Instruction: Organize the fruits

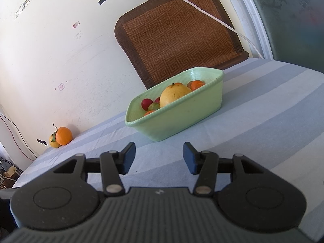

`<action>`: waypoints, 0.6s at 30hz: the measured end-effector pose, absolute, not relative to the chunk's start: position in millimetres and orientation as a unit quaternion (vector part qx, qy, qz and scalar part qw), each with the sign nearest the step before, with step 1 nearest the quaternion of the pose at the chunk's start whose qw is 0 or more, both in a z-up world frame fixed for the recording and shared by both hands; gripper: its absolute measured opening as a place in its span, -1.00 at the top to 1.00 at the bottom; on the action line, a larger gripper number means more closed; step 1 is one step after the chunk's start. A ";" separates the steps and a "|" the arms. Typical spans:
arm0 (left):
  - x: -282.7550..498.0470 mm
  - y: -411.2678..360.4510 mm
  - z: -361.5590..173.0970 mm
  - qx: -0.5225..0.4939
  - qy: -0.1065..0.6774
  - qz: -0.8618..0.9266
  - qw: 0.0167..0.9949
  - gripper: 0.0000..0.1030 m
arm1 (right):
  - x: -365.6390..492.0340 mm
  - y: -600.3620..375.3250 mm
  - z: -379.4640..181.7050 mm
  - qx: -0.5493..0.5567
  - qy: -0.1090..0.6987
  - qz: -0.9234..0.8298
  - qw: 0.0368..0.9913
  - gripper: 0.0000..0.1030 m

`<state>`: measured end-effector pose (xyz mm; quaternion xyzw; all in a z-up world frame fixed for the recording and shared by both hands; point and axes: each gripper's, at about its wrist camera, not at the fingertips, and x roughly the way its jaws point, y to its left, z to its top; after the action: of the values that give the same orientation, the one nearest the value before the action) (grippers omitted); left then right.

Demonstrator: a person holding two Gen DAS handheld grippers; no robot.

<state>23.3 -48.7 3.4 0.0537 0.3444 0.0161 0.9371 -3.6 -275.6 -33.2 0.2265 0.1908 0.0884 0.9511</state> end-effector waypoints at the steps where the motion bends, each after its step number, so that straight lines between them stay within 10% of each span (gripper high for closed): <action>1: 23.2 -48.9 3.4 0.055 0.344 0.016 0.937 -1.00 | -3.7 -275.5 -33.2 0.226 0.191 0.089 0.951 -0.06; 18: 22.8 -51.3 4.2 0.061 0.345 0.018 0.937 -1.00 | -4.8 -273.9 -32.6 0.226 0.190 0.088 0.952 -0.12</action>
<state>22.8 -51.3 4.2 0.0607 0.3447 0.0182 0.9366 -4.8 -273.9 -32.6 0.2257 0.1897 0.0875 0.9515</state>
